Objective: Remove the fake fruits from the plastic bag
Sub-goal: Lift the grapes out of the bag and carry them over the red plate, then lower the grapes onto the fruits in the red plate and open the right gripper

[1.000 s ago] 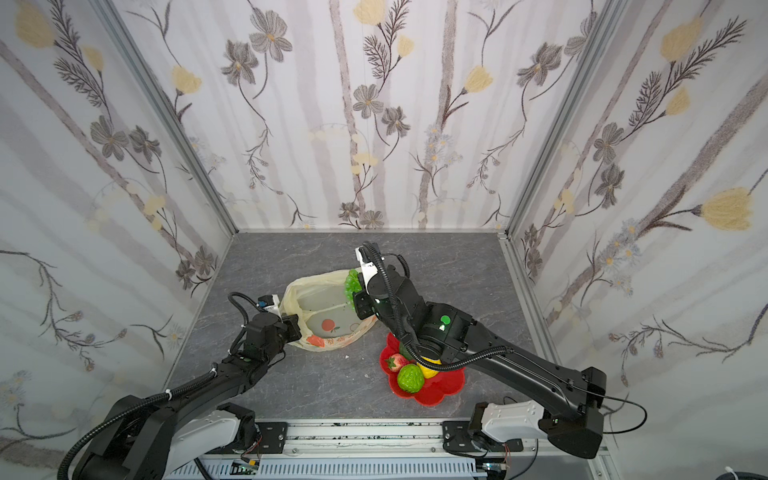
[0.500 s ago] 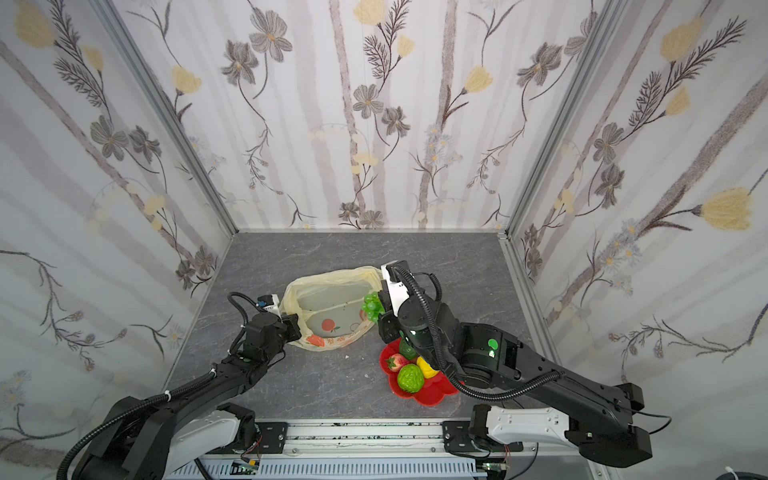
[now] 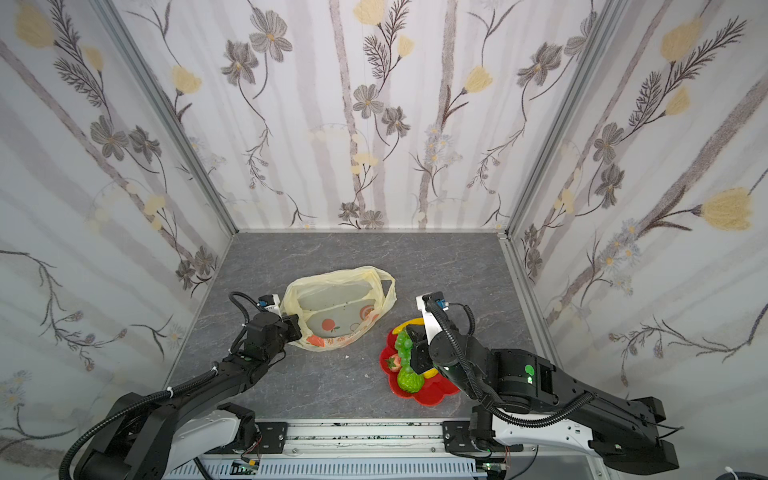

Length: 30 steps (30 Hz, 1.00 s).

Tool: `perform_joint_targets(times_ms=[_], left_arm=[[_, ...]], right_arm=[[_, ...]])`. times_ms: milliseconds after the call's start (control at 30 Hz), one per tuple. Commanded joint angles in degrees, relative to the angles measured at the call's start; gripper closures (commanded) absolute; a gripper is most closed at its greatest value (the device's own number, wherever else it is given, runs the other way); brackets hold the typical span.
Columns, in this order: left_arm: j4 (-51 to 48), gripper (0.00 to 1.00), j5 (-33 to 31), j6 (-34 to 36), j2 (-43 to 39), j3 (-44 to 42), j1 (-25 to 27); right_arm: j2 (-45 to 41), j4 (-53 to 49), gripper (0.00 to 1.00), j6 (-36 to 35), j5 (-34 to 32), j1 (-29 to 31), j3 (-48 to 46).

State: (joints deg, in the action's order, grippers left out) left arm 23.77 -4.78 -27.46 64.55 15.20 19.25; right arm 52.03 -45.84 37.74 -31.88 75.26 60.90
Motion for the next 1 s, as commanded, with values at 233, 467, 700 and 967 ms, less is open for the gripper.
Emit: perform_joint_targets(times_ms=[233, 467, 700, 967], left_arm=[[1.54, 1.00, -0.85, -0.52, 2.33, 0.89, -0.08], [1.78, 1.00, -1.11, -0.56, 2.86, 0.92, -0.08], [1.89, 1.00, -1.27, -0.41, 2.91, 0.93, -0.07], [1.94, 1.00, -1.23, -0.41, 3.25, 0.97, -0.08]], right_arm=[[-9.32, -4.36, 1.00, 10.46, 2.13, 0.06, -7.61], [-11.05, -6.71, 1.00, 11.65, 2.68, 0.06, -7.74], [-13.20, -9.73, 1.00, 14.99, 3.42, 0.03, -9.73], [-16.97, -13.10, 1.00, 21.37, 4.20, 0.03, -14.35]])
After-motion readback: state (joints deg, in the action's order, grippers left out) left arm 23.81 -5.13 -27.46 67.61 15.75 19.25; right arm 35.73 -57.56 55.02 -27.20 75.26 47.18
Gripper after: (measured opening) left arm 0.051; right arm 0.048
